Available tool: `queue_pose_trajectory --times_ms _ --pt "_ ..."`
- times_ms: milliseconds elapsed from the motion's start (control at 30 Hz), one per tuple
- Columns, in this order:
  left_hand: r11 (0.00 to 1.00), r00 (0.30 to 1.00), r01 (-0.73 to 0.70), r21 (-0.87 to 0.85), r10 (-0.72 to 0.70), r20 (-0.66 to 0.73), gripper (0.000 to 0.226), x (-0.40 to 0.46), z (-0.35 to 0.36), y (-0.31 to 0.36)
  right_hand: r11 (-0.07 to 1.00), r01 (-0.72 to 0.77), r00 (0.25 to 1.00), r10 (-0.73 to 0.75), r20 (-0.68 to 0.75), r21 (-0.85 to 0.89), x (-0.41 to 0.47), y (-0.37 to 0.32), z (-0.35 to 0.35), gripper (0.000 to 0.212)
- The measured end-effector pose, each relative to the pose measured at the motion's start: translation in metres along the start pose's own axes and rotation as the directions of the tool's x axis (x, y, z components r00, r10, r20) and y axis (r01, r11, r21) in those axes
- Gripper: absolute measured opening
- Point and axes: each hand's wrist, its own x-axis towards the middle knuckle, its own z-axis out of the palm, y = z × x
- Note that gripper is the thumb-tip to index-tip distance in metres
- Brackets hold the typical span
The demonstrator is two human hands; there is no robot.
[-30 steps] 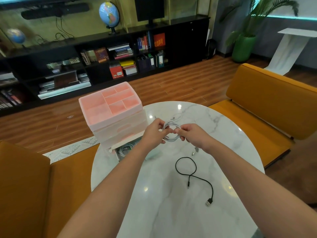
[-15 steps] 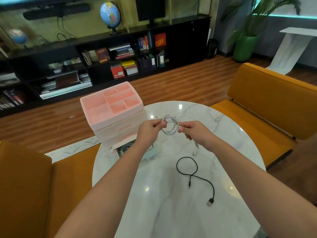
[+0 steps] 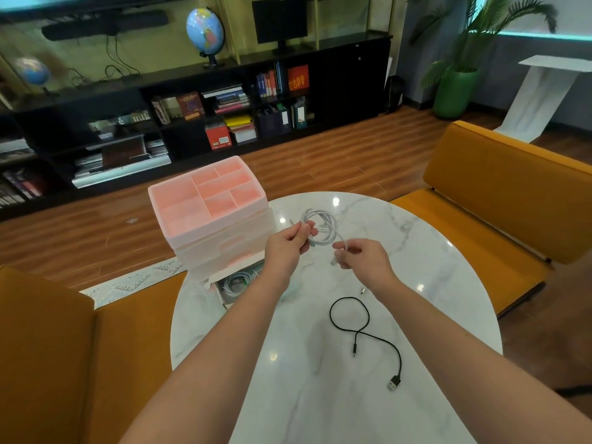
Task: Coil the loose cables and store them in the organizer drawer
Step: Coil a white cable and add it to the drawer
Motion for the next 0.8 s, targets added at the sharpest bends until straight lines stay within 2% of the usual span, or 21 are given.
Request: queue_pose_trajectory --times_ms 33,100,200,300,433,600,700,800 --pt "1.0 1.0 0.018 -0.01 -0.018 0.005 0.016 -0.001 0.001 -0.001 0.98 -0.048 0.999 0.052 -0.012 0.195 -0.001 -0.003 0.001 0.021" --pt "0.999 0.999 0.047 -0.001 -0.047 0.003 0.018 -0.001 0.003 -0.002 0.832 -0.128 0.99 0.139 0.021 0.54 -0.001 -0.008 0.003 0.024" --pt "0.998 0.998 0.053 0.037 -0.053 -0.019 0.028 -0.001 0.004 -0.005 0.643 -0.202 0.977 0.181 0.11 0.738 0.002 -0.013 0.003 0.024" --pt "0.998 0.999 0.027 0.051 -0.025 -0.042 0.027 -0.001 0.006 -0.007 0.567 -0.272 0.96 0.214 0.18 0.777 0.004 -0.014 0.003 0.027" --pt "0.998 1.0 0.002 0.066 0.0 -0.028 0.025 -0.002 0.01 -0.008 0.577 -0.385 0.922 0.268 0.278 0.721 0.006 -0.013 0.002 0.022" --pt "0.999 0.999 0.024 0.024 -0.023 -0.026 0.028 -0.002 0.009 -0.014 0.527 -0.412 0.911 0.259 0.321 0.744 0.007 -0.015 0.004 0.024" --pt "1.0 0.999 0.01 0.023 -0.009 -0.051 0.028 0.001 0.012 -0.012 0.46 -0.412 0.91 0.257 0.326 0.787 0.006 -0.016 0.005 0.023" --pt "0.999 0.999 0.012 0.034 -0.011 -0.041 0.028 0.003 0.017 -0.012 0.339 -0.425 0.898 0.276 0.343 0.84 0.006 -0.021 0.005 0.025"
